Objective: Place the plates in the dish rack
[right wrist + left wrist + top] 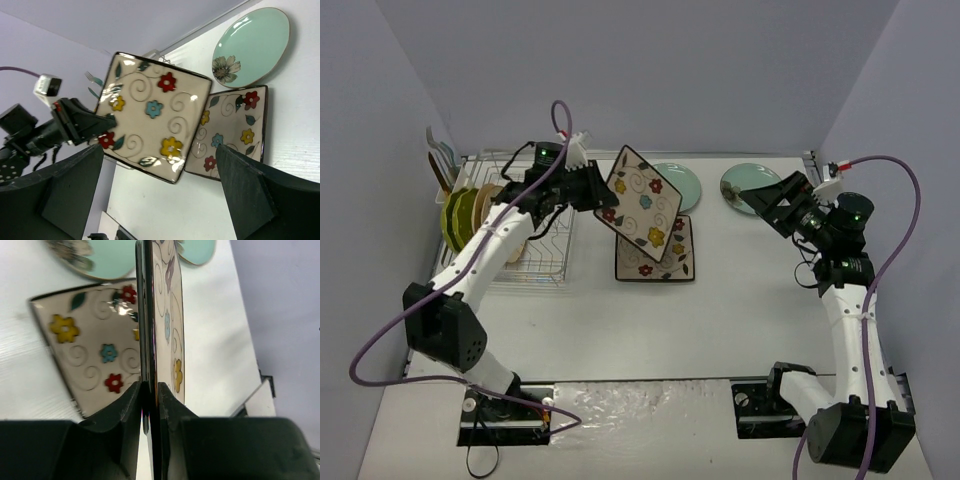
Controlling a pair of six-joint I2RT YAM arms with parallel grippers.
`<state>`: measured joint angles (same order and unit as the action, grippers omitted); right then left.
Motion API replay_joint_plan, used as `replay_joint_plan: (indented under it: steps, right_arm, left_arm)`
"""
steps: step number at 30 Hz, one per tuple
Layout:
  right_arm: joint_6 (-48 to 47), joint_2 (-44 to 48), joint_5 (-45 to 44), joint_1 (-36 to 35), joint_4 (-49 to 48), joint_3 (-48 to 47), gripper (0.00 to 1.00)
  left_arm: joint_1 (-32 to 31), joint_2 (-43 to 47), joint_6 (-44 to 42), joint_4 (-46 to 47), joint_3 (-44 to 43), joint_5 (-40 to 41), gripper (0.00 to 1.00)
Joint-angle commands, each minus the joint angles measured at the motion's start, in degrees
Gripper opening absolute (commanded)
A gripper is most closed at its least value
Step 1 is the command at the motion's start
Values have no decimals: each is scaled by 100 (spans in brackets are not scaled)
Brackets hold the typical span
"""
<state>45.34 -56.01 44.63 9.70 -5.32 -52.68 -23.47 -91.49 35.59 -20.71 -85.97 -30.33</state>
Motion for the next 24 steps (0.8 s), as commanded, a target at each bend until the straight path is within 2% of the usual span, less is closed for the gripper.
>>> replay_joint_plan:
  steps: [1,5,10,15,24]
  right_arm:
    - [-169,-32,63,-56,-338,165,92]
    - [-178,-51,44,-110,-338,412,91]
    - [-192,-102,-31,-126,-338,562,91]
    - [-201,-155,-15,-143,-338,695,91]
    - [-308,-359,11,-170,-338,710,91]
  left_arm:
    - [634,1080,-856,-66,-665,31,0]
    - [1330,1305,-1662,-1247,-1137,497,0]
    - [1836,1353,-2509,-2035,-1718,1288,0]
    - [2091,1232,-3160,-2347,-2143,2010,0]
    - [2256,1072,-3970,-2246,-2220,3114,0]
